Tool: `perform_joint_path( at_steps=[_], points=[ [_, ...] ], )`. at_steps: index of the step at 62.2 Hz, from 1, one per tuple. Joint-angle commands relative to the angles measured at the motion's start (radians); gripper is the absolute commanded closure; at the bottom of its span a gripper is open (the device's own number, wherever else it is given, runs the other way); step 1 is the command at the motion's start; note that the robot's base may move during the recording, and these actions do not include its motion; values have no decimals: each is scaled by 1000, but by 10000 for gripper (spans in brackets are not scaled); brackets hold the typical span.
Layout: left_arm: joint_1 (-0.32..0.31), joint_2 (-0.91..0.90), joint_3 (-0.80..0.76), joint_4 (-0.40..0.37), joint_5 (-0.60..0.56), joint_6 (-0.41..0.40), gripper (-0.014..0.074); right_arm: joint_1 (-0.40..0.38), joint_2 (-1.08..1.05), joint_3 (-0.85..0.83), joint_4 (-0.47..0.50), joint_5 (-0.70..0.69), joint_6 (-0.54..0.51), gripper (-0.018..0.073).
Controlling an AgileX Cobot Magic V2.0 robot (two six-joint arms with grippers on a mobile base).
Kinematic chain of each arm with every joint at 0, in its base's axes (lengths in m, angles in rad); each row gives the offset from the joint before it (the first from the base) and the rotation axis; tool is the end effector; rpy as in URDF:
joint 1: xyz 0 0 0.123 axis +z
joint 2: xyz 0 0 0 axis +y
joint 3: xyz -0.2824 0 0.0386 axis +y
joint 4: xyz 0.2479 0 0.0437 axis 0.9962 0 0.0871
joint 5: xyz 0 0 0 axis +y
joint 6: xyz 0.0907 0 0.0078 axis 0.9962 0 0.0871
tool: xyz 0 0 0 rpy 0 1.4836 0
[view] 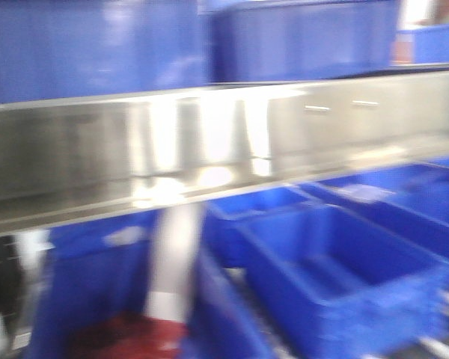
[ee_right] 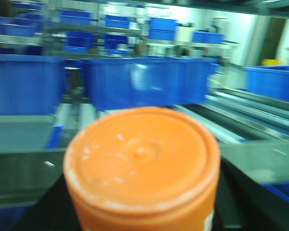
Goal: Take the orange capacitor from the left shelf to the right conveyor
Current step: 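Drive the base to the red conveyor carrying the cylinder in the right gripper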
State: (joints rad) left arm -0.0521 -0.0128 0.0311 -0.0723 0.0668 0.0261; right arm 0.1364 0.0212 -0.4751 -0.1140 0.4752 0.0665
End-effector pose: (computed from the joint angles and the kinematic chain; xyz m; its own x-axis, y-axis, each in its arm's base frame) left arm 0.0567 -0.0034 0.1972 -0.0004 -0.0461 -0.9989 0.0569 0.9973 -0.0460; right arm 0.0134 -0.0030 0.3216 0.0708 -0.0255 -0.9972 -0.0819 0.9961 -0.0313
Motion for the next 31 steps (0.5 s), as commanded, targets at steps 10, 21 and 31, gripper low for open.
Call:
perform_joint_path(
  at_steps=[10, 21, 31],
  points=[
    [2, -10, -4, -2, -91, -2, 723, -3, 13, -31, -6, -100, -9, 452],
    [2, -10, -4, -2, -91, -2, 723, -3, 13, -31, -6, -100, -9, 452],
    [2, -10, -4, -2, -91, -2, 723, -3, 13, -31, -6, -100, -9, 452]
  ],
)
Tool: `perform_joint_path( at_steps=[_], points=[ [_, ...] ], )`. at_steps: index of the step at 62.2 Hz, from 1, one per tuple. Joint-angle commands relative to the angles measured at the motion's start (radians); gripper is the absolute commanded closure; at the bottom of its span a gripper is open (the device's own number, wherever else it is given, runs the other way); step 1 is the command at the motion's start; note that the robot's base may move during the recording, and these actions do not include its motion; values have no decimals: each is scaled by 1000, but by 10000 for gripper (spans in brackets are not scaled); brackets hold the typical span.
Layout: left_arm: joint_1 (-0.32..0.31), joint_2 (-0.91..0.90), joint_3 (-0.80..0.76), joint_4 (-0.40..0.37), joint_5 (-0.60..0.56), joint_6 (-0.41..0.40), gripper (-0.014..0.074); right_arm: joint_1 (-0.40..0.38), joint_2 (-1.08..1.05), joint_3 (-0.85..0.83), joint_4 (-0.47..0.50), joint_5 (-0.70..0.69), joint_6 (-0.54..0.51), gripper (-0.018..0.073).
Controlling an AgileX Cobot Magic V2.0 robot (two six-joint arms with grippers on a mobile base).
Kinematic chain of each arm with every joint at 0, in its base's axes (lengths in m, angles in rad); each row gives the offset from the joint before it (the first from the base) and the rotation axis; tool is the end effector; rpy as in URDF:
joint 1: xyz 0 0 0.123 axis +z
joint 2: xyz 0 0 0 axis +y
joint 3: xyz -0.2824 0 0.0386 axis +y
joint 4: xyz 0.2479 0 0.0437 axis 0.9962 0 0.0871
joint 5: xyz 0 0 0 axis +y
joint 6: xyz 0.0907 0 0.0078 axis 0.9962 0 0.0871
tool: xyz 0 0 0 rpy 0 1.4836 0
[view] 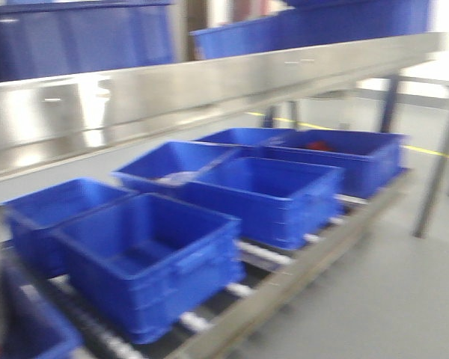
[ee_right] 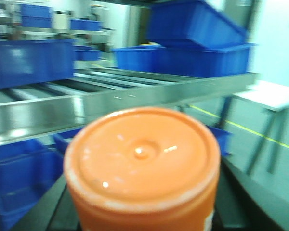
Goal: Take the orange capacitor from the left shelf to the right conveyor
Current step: 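Drive the base to the red conveyor carrying the cylinder in the right gripper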
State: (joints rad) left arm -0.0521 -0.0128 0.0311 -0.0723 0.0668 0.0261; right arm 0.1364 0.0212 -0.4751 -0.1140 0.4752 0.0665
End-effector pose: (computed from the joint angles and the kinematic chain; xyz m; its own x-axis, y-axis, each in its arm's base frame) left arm 0.0567 -0.0034 0.1972 -0.0004 -0.0461 -0.9989 0.0569 0.9973 -0.0460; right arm 0.0134 -0.0030 0.3216 0.0708 -0.0255 -0.9972 -0.0819 0.9961 -0.0313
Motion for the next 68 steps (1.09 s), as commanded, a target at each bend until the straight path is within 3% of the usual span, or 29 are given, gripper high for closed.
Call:
perform_joint_path(
  at_steps=[1, 68],
  points=[
    [2, -10, -4, -2, -91, -2, 723, -3, 13, -31, -6, -100, -9, 452],
    [2, -10, -4, -2, -91, -2, 723, -3, 13, -31, -6, -100, -9, 452]
  ],
)
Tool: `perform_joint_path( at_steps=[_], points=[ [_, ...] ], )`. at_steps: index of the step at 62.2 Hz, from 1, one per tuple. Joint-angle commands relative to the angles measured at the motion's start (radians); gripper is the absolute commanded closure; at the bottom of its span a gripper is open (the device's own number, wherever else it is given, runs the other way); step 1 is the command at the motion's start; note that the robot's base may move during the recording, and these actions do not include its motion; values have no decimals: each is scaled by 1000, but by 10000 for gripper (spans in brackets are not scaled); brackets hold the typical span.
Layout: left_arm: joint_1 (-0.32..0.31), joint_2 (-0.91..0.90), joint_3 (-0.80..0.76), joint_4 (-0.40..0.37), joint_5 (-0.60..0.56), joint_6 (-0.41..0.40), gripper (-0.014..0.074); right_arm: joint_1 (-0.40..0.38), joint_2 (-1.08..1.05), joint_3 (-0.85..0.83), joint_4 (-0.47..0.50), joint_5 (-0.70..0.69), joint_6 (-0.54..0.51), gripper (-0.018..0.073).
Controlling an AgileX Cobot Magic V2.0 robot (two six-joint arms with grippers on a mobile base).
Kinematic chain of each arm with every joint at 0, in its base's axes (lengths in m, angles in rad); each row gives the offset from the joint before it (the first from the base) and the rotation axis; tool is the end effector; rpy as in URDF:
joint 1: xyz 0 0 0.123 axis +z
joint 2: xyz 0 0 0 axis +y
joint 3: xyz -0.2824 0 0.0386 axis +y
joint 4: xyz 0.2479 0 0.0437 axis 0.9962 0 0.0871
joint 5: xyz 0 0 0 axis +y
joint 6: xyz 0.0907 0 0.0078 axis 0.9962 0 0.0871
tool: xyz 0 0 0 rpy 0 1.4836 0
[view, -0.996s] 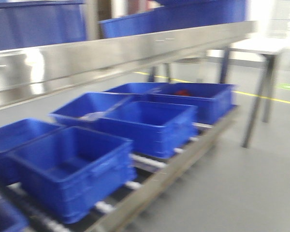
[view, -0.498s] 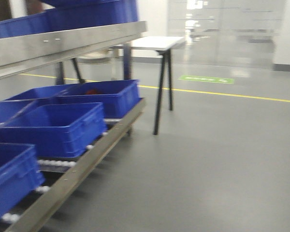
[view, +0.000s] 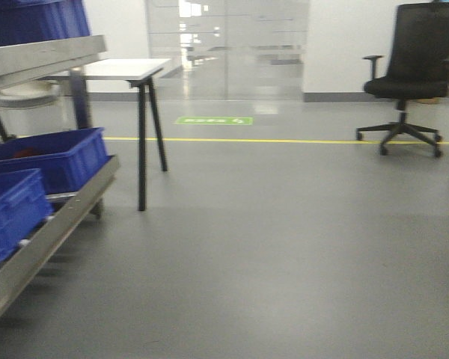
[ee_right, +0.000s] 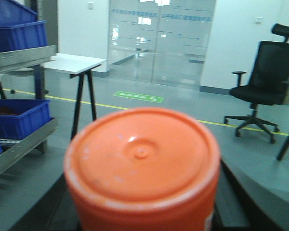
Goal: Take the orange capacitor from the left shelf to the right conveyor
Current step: 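Drive the base to the red conveyor carrying the cylinder in the right gripper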
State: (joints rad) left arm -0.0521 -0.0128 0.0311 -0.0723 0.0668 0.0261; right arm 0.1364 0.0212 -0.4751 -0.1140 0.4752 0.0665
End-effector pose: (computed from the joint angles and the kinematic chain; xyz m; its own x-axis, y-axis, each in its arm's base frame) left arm 0.0567 -0.0034 0.1972 -0.0004 -0.0461 -0.9989 0.0569 0.9973 -0.0460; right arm 0.0134 -0.0030 0.3216 0.0708 -0.0255 -0.9972 -0.0819 0.9961 -0.0313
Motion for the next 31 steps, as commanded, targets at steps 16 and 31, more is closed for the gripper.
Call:
perform_joint_path(
  at_steps=[16, 31],
  points=[
    [2, -10, -4, -2, -91, -2, 723, -3, 13, -31, -6, -100, -9, 452],
    [2, -10, -4, -2, -91, -2, 723, -3, 13, -31, -6, -100, -9, 452]
  ],
)
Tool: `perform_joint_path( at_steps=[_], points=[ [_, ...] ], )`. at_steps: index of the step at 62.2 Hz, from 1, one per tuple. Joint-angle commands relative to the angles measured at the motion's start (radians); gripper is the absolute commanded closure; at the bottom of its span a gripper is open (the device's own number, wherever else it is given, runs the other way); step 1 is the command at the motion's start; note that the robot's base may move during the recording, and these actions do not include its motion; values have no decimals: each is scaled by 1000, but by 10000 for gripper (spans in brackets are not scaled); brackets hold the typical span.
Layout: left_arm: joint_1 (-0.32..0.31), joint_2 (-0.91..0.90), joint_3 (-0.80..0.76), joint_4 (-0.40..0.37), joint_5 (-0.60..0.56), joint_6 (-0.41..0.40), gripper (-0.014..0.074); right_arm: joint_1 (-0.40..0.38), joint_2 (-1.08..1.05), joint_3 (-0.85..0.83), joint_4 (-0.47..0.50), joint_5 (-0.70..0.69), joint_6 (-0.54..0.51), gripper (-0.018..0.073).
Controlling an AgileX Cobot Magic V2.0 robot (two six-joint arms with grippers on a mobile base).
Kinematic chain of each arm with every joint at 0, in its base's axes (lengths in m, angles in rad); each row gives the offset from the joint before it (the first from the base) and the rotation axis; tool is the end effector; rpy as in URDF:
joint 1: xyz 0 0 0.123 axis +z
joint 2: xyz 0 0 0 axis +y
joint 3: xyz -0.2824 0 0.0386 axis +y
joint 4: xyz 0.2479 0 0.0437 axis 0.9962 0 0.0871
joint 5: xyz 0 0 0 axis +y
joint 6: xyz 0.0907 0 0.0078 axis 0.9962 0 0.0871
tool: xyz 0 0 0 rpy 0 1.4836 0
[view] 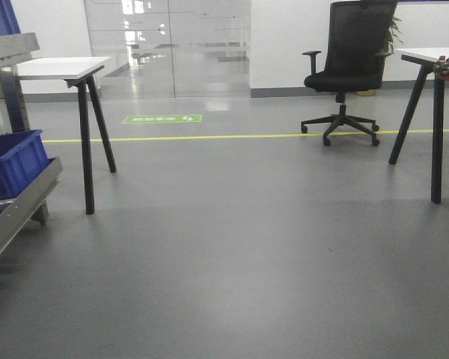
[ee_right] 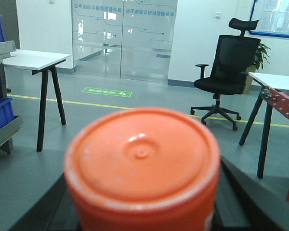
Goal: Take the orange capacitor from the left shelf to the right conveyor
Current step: 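Drive the base to the red conveyor carrying the cylinder in the right gripper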
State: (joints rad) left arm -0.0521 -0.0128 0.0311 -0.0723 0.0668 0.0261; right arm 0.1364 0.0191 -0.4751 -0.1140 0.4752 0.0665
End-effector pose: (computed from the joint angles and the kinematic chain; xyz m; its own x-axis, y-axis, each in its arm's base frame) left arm 0.0567 -0.0034 0.1972 -0.0004 -0.0461 -0.9989 0.0569 0.9973 -0.0460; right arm 0.0129 -0.0030 0.3217 0.0728 -0.0252 -0.9970 -0.0819 0.9962 -0.0312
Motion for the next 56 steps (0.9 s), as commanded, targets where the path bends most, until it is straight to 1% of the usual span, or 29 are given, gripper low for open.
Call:
perform_joint_path(
  at_steps=[1, 56],
  points=[
    [2, -10, -4, -2, -91, -2, 723, -3, 15, -31, -6, -100, -9, 452],
    [2, -8, -4, -2, -91, -2, 723, -3, 15, -31, -6, -100, -9, 452]
  ],
)
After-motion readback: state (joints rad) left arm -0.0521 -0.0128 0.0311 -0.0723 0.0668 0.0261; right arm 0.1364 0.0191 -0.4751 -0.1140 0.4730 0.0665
